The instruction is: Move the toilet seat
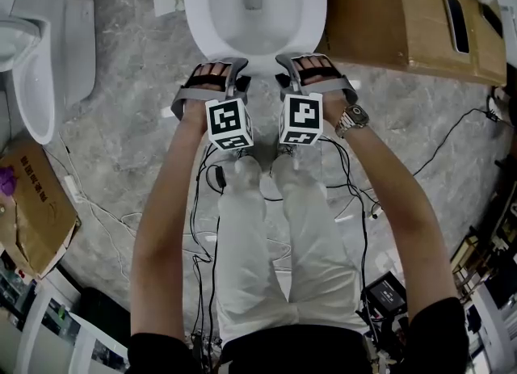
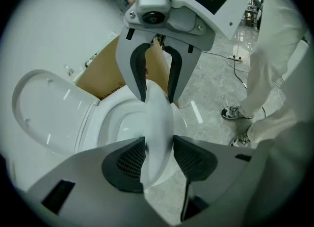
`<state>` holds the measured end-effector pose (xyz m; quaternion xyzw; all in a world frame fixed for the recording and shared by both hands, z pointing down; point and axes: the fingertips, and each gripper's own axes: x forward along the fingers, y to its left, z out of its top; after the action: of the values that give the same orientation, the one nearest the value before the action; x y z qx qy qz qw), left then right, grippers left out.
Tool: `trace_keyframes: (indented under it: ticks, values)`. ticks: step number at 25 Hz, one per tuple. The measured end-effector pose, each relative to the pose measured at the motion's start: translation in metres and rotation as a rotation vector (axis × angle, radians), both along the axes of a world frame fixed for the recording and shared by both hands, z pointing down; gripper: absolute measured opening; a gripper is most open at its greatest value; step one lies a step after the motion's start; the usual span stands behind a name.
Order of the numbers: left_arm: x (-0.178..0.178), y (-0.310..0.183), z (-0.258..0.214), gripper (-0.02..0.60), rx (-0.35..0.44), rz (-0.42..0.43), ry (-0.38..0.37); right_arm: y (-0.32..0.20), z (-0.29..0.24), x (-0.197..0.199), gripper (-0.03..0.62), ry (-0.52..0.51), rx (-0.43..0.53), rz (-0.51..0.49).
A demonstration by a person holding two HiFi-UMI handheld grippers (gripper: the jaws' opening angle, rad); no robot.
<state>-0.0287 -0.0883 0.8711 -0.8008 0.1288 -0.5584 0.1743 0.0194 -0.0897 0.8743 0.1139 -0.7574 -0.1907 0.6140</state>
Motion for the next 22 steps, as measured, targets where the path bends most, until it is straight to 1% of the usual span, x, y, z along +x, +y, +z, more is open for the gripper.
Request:
trace_keyframes:
  ticks: [6, 22]
  values:
    - [0.001, 0.0, -0.019, 0.175, -0.004, 0.02, -0.02, -0.005, -0.021, 0.001, 0.218, -0.014, -0.017, 0.017]
    - [0.003, -0.011, -0.075, 0.147, 0.034, 0.008, -0.031, -0.016, -0.076, 0.006, 0.212, -0.047, 0.037, -0.007]
